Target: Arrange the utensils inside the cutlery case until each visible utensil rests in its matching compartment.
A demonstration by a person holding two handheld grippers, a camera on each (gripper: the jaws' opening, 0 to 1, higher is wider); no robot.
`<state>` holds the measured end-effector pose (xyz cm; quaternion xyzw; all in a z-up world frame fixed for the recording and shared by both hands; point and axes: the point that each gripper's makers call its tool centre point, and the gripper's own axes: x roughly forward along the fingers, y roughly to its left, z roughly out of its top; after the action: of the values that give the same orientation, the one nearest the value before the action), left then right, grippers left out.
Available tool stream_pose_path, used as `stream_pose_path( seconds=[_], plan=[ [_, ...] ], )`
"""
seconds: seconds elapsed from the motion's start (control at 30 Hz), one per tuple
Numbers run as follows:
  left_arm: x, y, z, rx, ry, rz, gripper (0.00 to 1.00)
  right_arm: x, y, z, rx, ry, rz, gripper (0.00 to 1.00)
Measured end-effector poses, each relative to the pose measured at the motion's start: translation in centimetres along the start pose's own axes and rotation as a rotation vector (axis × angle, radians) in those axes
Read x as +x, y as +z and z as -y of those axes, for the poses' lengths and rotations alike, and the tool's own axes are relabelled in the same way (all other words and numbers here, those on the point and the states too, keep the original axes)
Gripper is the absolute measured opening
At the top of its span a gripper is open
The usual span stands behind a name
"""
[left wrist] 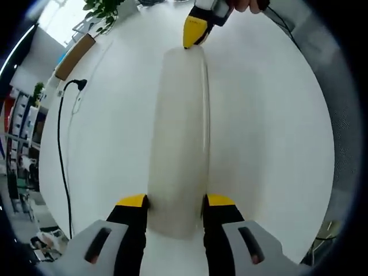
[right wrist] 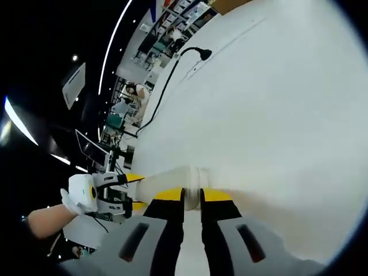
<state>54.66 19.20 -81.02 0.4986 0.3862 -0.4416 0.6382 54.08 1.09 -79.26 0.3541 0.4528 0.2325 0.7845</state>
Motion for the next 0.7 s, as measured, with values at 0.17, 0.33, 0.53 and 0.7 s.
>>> stream_pose_path(
  seconds=[0.17, 0.33, 0.53, 0.7],
  plan=[
    [-0.4, -0.3, 1.1, -0.009, -0.001, 0.010, 0.39, -0.9, -1.9, -0.5, 0.010, -0.018, -0.015, 0.08],
    [-1.0, -0.2, 3.2, 0.006, -0.004, 0.016, 0.38, -2.0, -3.6, -0.5, -0.015, -0.045, -0.035, 0.09],
    [-1.5, 0.1, 4.8, -0.016, -0.005, 0.046, 0.39, -2.8, -4.5, 0.3, -0.031, -0.048, -0.027, 0.10],
    [-1.6, 0.3, 5.3, -0.020, 0.018, 0.065, 0.39, -2.5, -5.2, 0.3, -0.055, -0.072, -0.044, 0.19]
  ],
)
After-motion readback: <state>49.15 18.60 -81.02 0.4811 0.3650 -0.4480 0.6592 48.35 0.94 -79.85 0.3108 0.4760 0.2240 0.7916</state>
